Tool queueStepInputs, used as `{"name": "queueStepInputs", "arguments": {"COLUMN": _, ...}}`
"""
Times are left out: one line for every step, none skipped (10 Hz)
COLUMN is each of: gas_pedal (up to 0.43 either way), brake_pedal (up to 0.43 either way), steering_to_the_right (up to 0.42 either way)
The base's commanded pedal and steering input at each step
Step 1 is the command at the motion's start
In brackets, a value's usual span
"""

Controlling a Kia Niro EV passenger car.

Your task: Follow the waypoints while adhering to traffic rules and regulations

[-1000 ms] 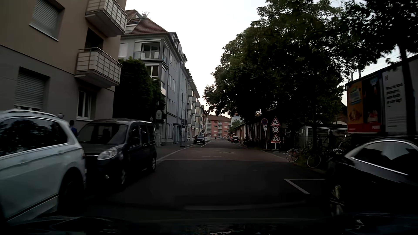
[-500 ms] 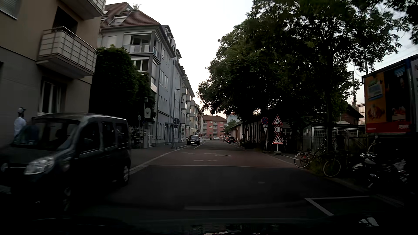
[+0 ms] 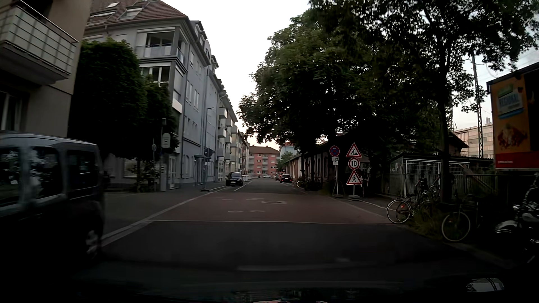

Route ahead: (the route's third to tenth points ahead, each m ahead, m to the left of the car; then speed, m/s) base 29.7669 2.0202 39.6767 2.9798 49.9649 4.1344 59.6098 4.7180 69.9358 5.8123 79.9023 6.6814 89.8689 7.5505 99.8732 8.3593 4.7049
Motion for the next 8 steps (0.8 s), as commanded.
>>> {"name": "queueStepInputs", "arguments": {"gas_pedal": 0.0, "brake_pedal": 0.0, "steering_to_the_right": 0.086}}
{"name": "queueStepInputs", "arguments": {"gas_pedal": 0.0, "brake_pedal": 0.0, "steering_to_the_right": 0.086}}
{"name": "queueStepInputs", "arguments": {"gas_pedal": 0.0, "brake_pedal": 0.0, "steering_to_the_right": 0.086}}
{"name": "queueStepInputs", "arguments": {"gas_pedal": 0.0, "brake_pedal": 0.0, "steering_to_the_right": 0.086}}
{"name": "queueStepInputs", "arguments": {"gas_pedal": 0.0, "brake_pedal": 0.018, "steering_to_the_right": 0.086}}
{"name": "queueStepInputs", "arguments": {"gas_pedal": 0.0, "brake_pedal": 0.037, "steering_to_the_right": 0.085}}
{"name": "queueStepInputs", "arguments": {"gas_pedal": 0.0, "brake_pedal": 0.061, "steering_to_the_right": 0.084}}
{"name": "queueStepInputs", "arguments": {"gas_pedal": 0.0, "brake_pedal": 0.073, "steering_to_the_right": 0.081}}
